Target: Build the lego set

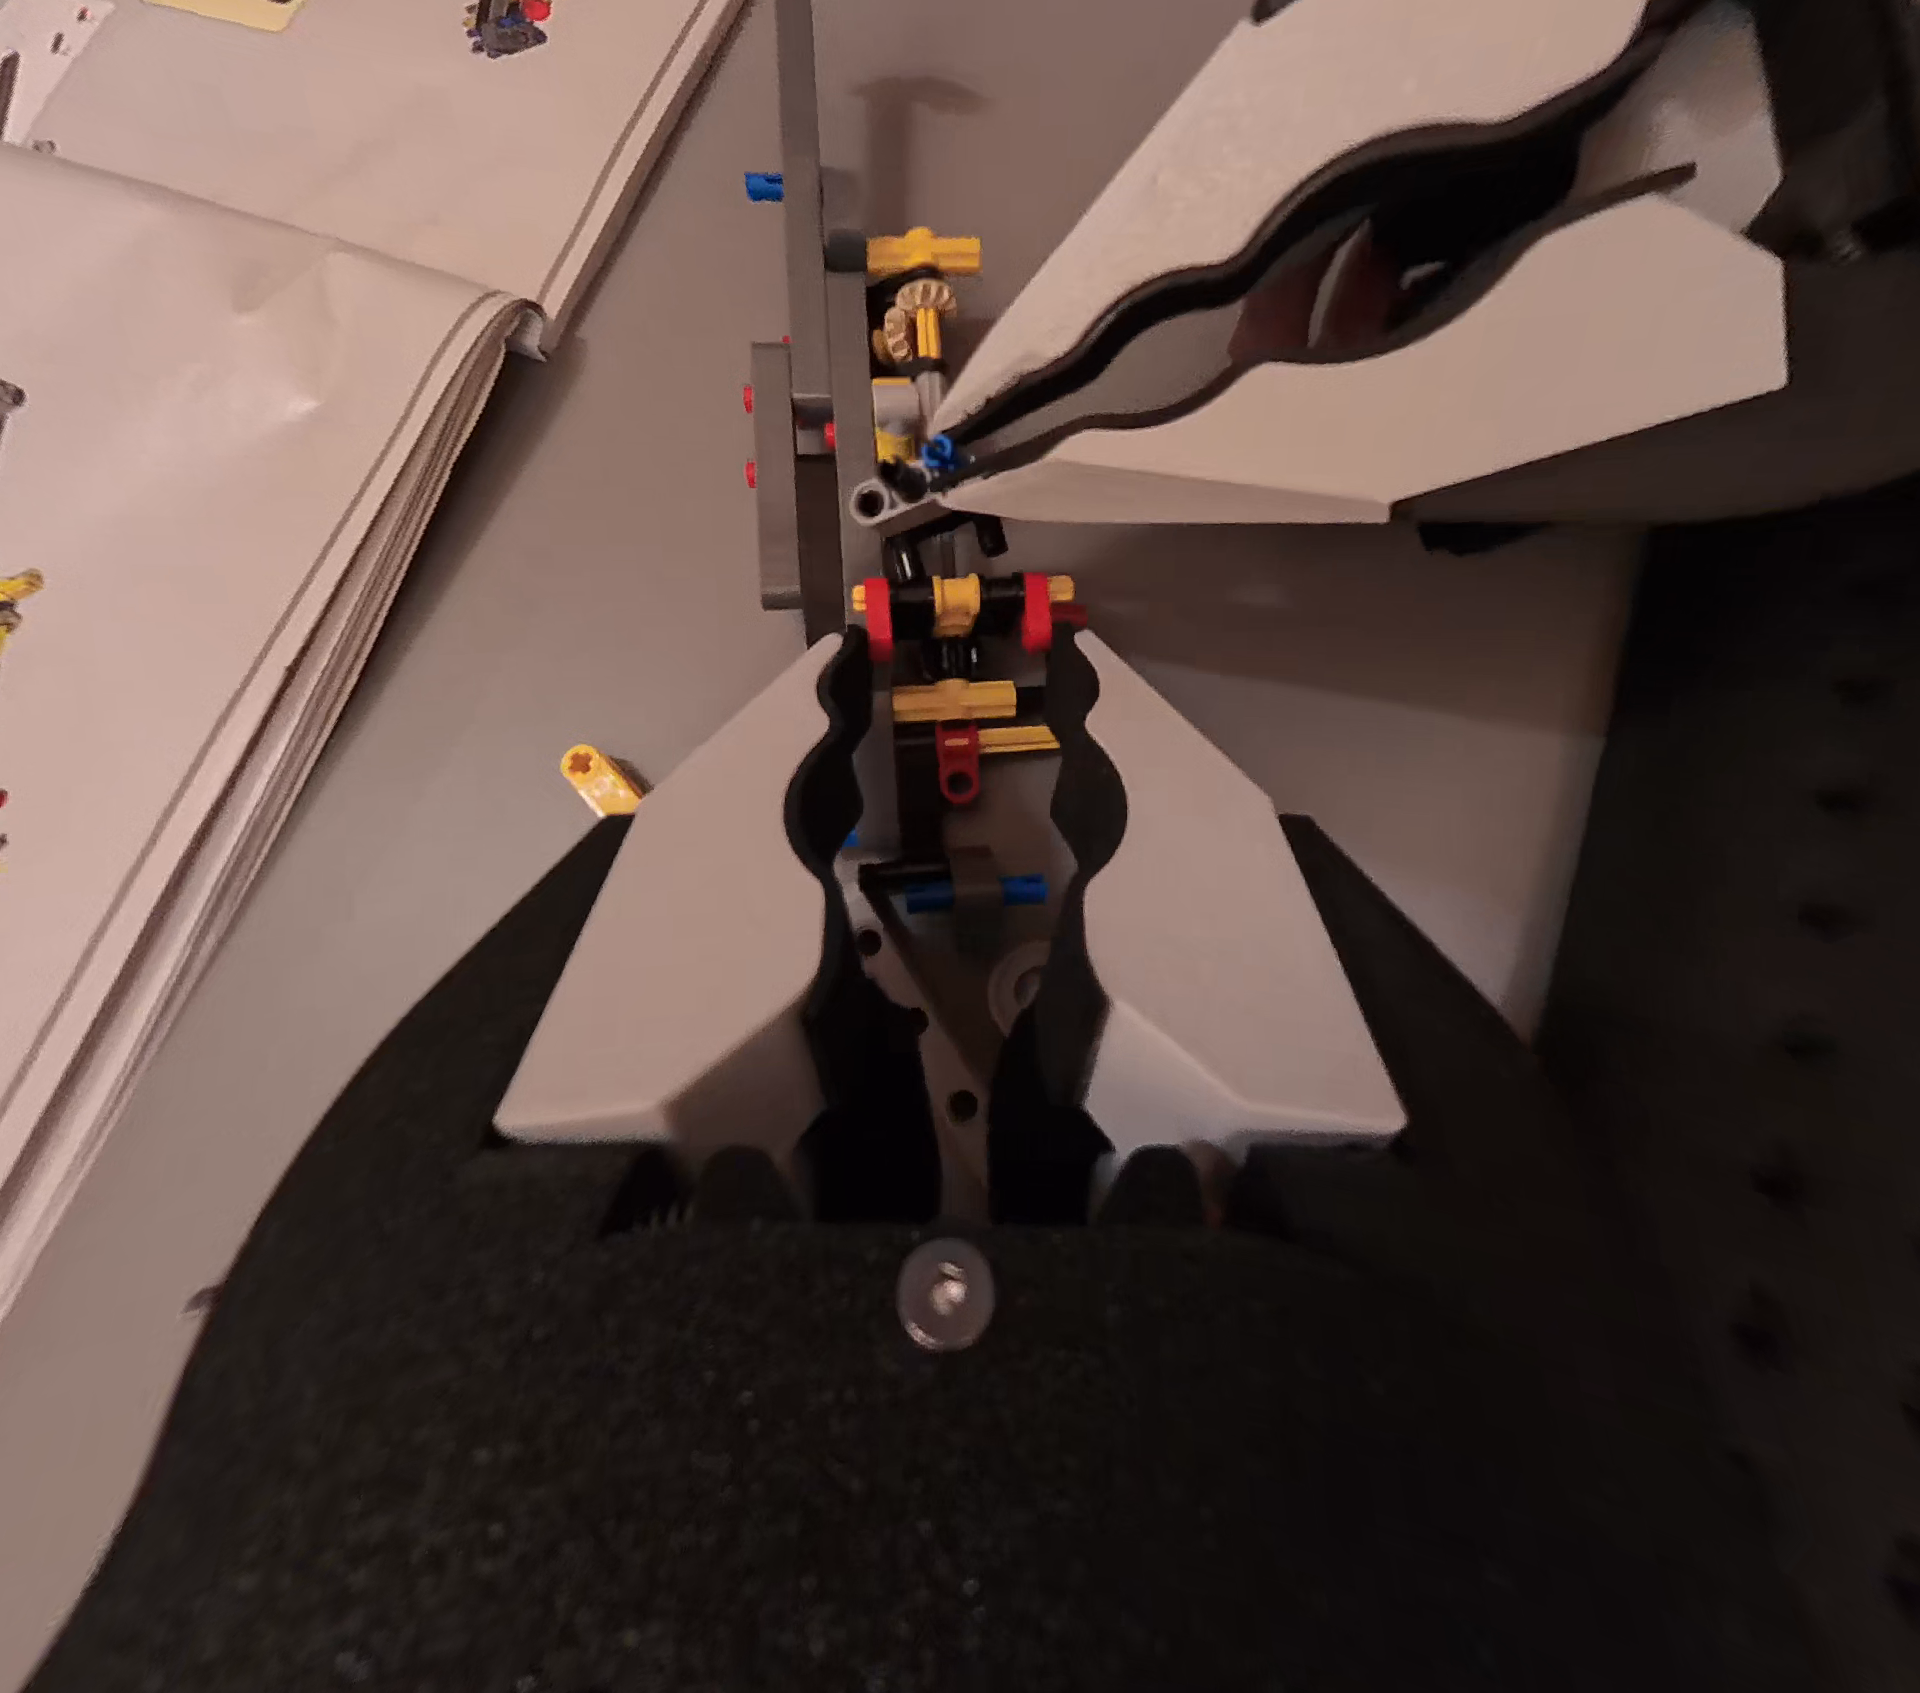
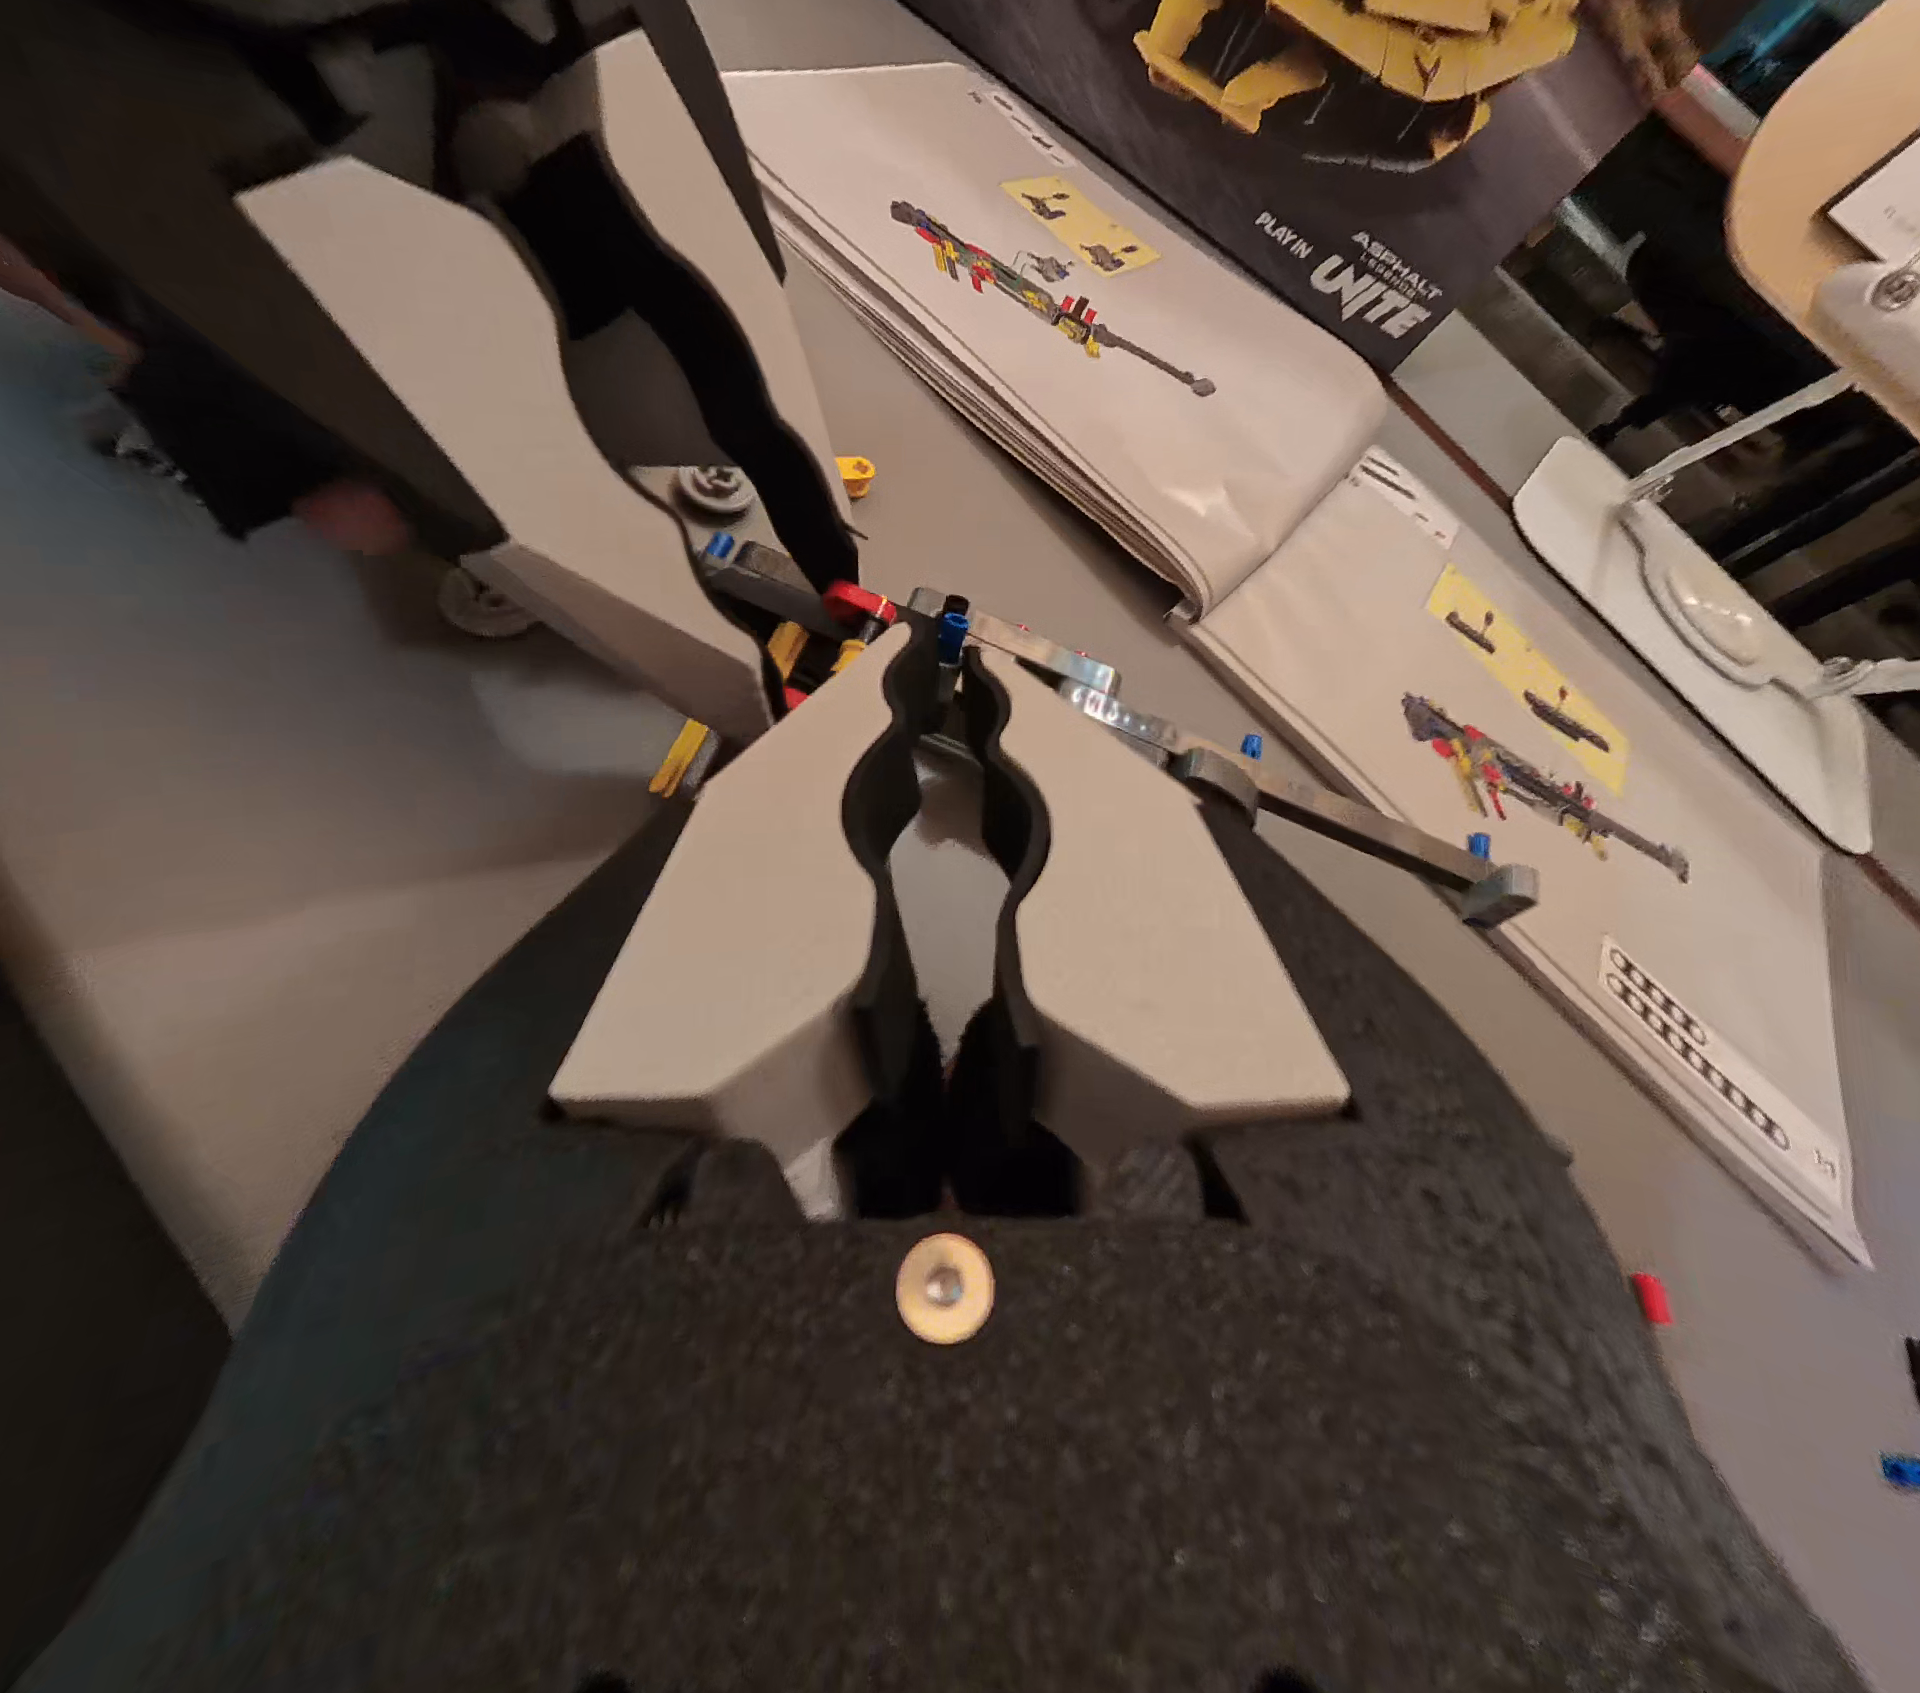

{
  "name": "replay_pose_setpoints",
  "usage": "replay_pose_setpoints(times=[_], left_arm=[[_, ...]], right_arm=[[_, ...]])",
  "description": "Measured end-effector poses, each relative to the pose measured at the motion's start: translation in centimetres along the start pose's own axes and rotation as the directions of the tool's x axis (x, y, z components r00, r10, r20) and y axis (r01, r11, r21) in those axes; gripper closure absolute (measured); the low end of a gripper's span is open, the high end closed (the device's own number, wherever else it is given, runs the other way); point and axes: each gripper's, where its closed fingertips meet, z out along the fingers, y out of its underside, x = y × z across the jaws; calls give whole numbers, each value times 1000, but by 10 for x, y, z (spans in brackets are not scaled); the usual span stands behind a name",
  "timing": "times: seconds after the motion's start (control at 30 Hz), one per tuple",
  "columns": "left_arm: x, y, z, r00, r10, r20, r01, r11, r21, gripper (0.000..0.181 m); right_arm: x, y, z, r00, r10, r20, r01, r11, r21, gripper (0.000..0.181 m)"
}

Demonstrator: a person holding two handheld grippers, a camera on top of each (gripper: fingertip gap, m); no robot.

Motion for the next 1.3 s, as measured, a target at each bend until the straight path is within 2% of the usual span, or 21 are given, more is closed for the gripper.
replay_pose_setpoints(times=[0.23, 0.4, 0.53, 0.63, 0.73, 0.8, 0.87, 1.03, 1.13, 1.17, 1.3], left_arm=[[1, -2, 0, 994, -92, -52, 94, 995, 31, 150], [4, -6, 1, 987, -146, -73, 149, 988, 34, 151], [5, -7, 1, 975, -199, -99, 203, 979, 35, 150], [5, -6, 1, 973, -206, -99, 211, 977, 39, 150], [5, -5, 2, 981, -176, -76, 179, 983, 38, 150], [4, -5, 3, 988, -147, -53, 149, 988, 33, 150], [4, -5, 4, 991, -128, -38, 129, 991, 26, 151], [5, -4, 5, 996, -89, -15, 89, 996, 18, 151], [4, -4, 5, 998, -55, 13, 55, 998, 15, 150], [6, -5, 5, 999, -50, 10, 49, 999, 17, 150], [8, -5, 4, 997, -73, -17, 73, 997, 18, 150]], right_arm=[[-1, 2, 1, 1000, -4, 1, 4, 1000, -3, 178], [2, 3, 1, 991, 123, 46, -122, 992, -11, 177], [2, 3, 1, 984, 167, 64, -166, 986, -15, 177], [1, 6, 2, 958, 268, 104, -264, 963, -50, 177], [0, 11, 0, 891, 427, 158, -416, 904, -95, 176], [-2, 12, -2, 856, 480, 189, -468, 877, -109, 176], [-2, 12, -2, 852, 484, 199, -471, 875, -111, 176], [-4, 14, -3, 902, 399, 167, -384, 916, -114, 176], [-5, 23, -4, 865, 472, 168, -442, 877, -191, 176], [-3, 21, -4, 852, 497, 166, -471, 865, -175, 177], [1, 14, -6, 876, 459, 149, -447, 888, -108, 177]])
